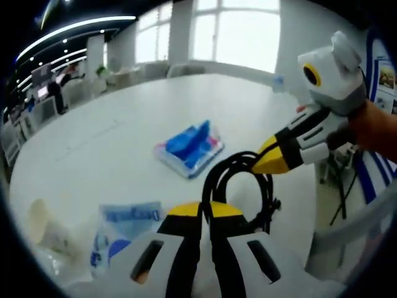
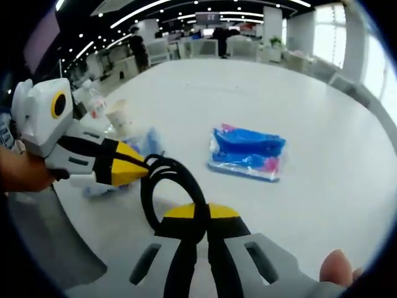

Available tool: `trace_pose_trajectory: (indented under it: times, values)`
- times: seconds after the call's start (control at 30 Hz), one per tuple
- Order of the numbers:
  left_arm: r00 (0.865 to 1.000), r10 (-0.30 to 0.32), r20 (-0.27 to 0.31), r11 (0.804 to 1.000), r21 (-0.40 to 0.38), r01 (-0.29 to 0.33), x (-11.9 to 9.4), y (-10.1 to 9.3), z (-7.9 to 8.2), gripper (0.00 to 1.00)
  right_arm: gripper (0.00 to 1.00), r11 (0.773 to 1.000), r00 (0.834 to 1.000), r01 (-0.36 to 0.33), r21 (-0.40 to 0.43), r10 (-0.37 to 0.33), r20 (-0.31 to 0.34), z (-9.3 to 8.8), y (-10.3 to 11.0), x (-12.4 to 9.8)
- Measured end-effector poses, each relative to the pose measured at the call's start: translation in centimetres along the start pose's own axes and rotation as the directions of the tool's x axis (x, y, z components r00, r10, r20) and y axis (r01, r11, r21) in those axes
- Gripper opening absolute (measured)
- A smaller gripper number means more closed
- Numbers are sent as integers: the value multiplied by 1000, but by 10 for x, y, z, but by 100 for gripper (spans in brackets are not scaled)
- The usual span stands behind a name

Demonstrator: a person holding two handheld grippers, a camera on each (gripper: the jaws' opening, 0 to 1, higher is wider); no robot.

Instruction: Arrange the tabletop items into an orderly group along one side of the table until the central work area is clear of visible clutter.

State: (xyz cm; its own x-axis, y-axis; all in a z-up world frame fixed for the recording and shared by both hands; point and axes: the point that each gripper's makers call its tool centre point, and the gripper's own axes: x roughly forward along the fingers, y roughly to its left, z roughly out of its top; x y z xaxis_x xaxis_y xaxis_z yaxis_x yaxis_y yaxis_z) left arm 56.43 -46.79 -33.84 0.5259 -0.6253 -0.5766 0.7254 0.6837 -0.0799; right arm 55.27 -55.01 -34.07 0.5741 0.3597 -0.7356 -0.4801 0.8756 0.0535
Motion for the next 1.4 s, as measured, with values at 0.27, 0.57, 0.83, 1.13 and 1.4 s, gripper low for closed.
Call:
trace_pose_trajectory:
  times: [0.27, 0.57, 0.83, 1.13, 1.4]
  values:
    - [999, 0, -39, 1000, -5, 0, 18, 2, -11, 1, 4, 1000, 999, -13, 10, 13, -52, -12, -11, 20]
    - [997, 7, -83, 1000, -17, -9, 36, 13, -21, 2, 5, 1000, 996, -19, -17, 18, -85, -9, -18, 41]
    - [994, 8, -105, 1000, -14, -9, 44, 15, -28, 3, 5, 999, 993, -22, -24, 19, -114, -16, -22, 54]
    - [995, 7, -104, 1000, -1, -7, 47, 14, -27, 4, 7, 1000, 992, -27, -14, 25, -121, -18, -24, 55]
    - [995, 22, -94, 999, 34, -19, 41, 14, -24, 9, 14, 1000, 996, -10, -28, 8, -86, -13, -24, 47]
